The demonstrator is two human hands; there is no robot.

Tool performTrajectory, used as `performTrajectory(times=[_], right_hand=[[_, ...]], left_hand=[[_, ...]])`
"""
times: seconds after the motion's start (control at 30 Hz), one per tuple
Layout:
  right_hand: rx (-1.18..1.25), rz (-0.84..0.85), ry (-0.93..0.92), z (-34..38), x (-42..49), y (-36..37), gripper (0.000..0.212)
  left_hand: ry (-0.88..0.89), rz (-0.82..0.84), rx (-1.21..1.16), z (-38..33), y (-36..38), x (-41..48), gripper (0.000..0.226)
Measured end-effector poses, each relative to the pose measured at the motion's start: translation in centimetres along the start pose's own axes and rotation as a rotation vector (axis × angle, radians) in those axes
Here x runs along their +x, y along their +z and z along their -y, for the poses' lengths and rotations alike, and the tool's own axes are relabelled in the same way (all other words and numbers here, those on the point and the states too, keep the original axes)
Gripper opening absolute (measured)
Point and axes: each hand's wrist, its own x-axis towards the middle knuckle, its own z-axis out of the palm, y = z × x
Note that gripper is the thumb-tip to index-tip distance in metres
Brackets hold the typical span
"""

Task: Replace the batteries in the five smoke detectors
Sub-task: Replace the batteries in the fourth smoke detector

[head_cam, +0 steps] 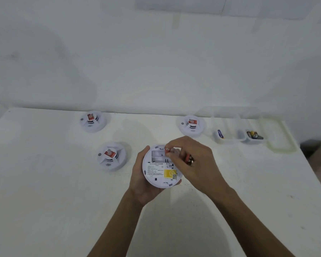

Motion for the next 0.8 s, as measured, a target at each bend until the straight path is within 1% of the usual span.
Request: performTrajectory(times=[0.1, 0.2, 0.33, 0.43, 0.5, 0.57, 0.67, 0.7, 0.73, 0.77, 0.8], right_hand=[[-0.081, 0.066, -0.118, -0.7, 0.1, 0.1, 0.015], [-0.207, 0.182, -0.230, -0.8, 0.3, 0.0, 0.022], [-0.336, 0.286, -0.310, -0.6, 0.8, -0.6, 0.025], [-0.360, 0.343, -0.312, -0.4, 1.1, -0.9, 0.026], [-0.382, 0.382, -0.312, -0.5, 1.2, -0.9, 0.035], [-0.392, 0.423, -0.306, -0.4, 1.4, -0.9, 0.044], [-0.471, 0.496, -0.295, -0.4, 1.4, -1.2, 0.053], [-0.507, 0.504, -0.293, -0.5, 1.5, -1.2, 0.052], [-0.508, 0.507, -0.288, -0.4, 1.6, -1.3, 0.046], [-0.482, 0.508, -0.254, -0.3, 1.8, -1.4, 0.037], [-0.468, 0.538, -0.232, -0.2, 2.1, -1.6, 0.033]], left_hand=[[0.030, -0.038, 0.050, 0.2, -0.3, 0.2, 0.061], [0.075, -0.044, 0.079, 0.3, -0.2, 0.2, 0.060], [0.042, -0.019, 0.019, 0.3, 0.3, 0.1, 0.060], [0.039, -0.038, 0.032, 0.2, 0.6, 0.1, 0.054], [0.037, -0.061, 0.033, 0.3, 0.7, 0.0, 0.052], [0.045, -0.062, 0.035, 0.3, 0.6, -0.1, 0.058], [0.042, -0.052, 0.075, 0.1, 0.9, -0.2, 0.056], [0.032, -0.061, 0.087, 0.1, 0.9, -0.2, 0.058], [0.030, -0.056, 0.097, 0.1, 0.8, -0.2, 0.062], [0.025, -0.058, 0.093, 0.0, 1.1, -0.2, 0.061], [0.016, -0.063, 0.090, 0.1, 1.1, -0.2, 0.057]])
